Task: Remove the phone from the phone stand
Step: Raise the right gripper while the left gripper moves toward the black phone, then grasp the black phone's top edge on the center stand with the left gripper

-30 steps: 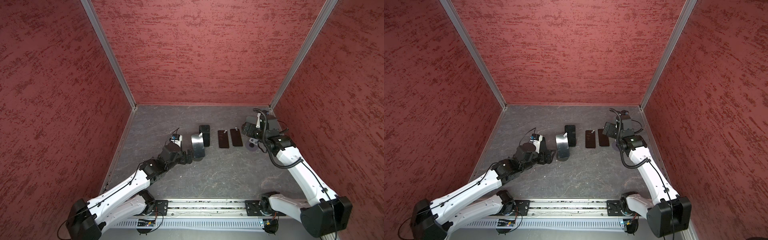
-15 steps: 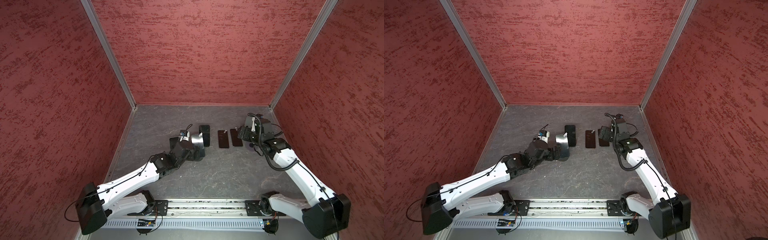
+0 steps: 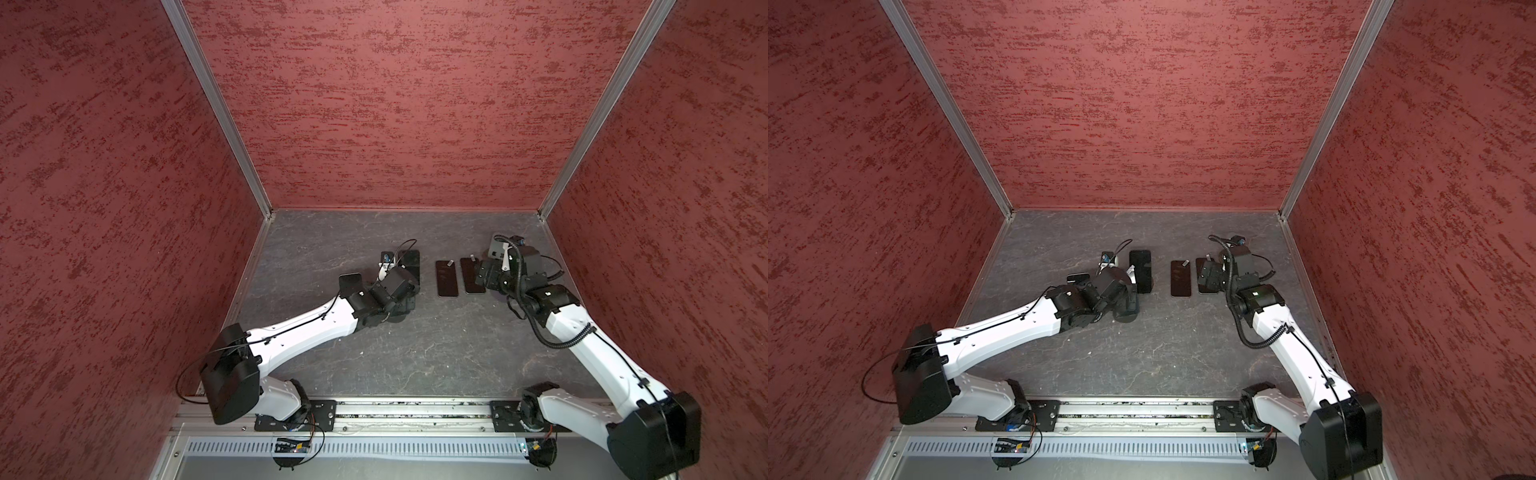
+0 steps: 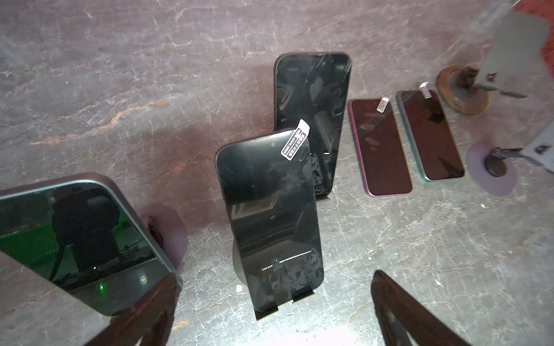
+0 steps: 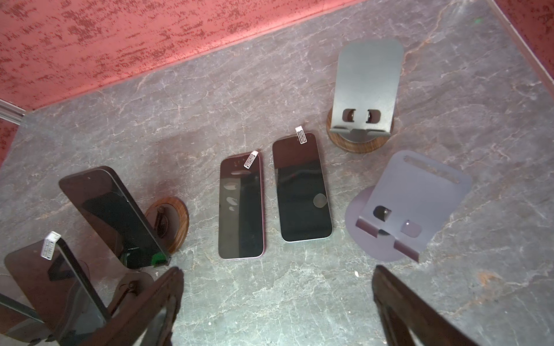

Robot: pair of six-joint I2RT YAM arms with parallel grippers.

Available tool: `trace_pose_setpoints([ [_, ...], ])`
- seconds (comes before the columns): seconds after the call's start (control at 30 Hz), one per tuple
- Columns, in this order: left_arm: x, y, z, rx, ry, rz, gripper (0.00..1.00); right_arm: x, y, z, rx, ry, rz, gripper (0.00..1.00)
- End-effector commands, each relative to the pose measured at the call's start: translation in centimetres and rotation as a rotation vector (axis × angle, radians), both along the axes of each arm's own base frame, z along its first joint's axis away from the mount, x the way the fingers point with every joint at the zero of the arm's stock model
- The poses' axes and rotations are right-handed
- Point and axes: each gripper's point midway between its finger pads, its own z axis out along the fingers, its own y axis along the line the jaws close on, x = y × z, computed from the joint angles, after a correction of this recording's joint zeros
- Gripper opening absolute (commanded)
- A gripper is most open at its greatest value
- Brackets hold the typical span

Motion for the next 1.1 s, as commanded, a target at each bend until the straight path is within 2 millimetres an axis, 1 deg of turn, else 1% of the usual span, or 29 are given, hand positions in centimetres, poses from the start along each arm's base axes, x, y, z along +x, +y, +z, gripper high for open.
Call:
trace_pose_setpoints([
  [0.0, 0.3, 0.2, -0.5, 0.009, 0.041, 0.043, 1.00, 0.1, 0.5, 0.7, 0.011, -0.057, 0.026, 0.99],
  [0.2, 1.6, 0.6, -2.6, 0.052, 0.114, 0.109, 1.00, -0.3, 0.5, 0.7, 0.025, -0.091, 0.037, 0.99],
  [0.37, 2.5, 0.3, -3.5, 0.110, 0.131, 0.135, 1.00, -0.6, -0.3, 0.1, -0.010, -0.094, 0.016, 0.99],
  [0.67, 3.7, -0.3, -4.2, 0.137, 0.138, 0.185, 1.00, -0.8, 0.0, -0.8, -0.016, -0.084, 0.042, 0.99],
  [0.87, 4.1, -1.1, -4.6, 0.137, 0.147, 0.194, 0.96, -0.8, 0.3, -1.4, -0.013, -0.077, 0.059, 0.99],
  [1.07, 4.4, -0.8, -4.9, 0.145, 0.148, 0.217, 0.94, -0.8, 0.6, -1.8, -0.006, -0.075, 0.073, 0.99],
])
